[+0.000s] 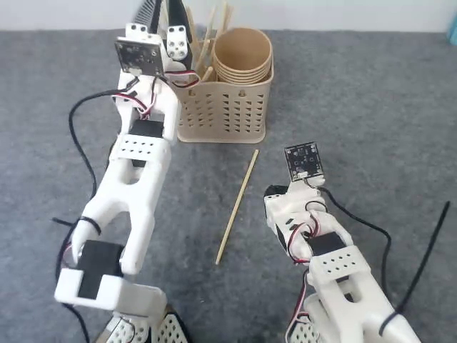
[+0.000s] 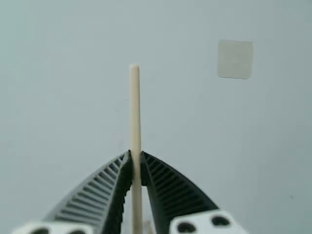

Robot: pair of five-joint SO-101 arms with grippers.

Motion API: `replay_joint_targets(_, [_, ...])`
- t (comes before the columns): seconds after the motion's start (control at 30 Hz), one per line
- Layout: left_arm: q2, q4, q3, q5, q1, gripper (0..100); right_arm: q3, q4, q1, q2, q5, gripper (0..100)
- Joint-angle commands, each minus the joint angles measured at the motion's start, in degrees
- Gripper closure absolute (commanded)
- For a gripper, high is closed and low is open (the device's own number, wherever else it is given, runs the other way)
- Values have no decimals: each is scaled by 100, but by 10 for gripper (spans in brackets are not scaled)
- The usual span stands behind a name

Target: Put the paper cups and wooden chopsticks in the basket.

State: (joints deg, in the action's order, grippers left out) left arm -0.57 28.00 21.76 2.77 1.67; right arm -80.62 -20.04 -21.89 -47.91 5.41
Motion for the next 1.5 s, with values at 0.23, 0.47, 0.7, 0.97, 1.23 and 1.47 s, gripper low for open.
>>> replay_joint_targets(0.23, [1741, -2004, 374, 0, -35, 813, 26, 127, 101, -171, -79, 978])
replay_joint_targets(0.47, [3675, -3358, 1393, 18, -88, 813, 26, 119, 101, -171, -53, 978])
replay_joint_targets(0.7, [5662, -5248, 3196, 26, -879, 813, 448, -822, -75, -171, 782, 982])
replay_joint_targets(0.97, [6813, -5776, 5411, 35, -1459, 999, 1512, -2132, -145, 48, 1618, 983])
replay_joint_targets(1.23, [6892, -5934, 6396, 413, -1442, 988, 3358, -3169, -251, 2211, 1987, 991])
replay_joint_targets(1.47, [6884, -6418, 6404, 431, -1442, 988, 4870, -3301, -629, 4057, 2523, 969])
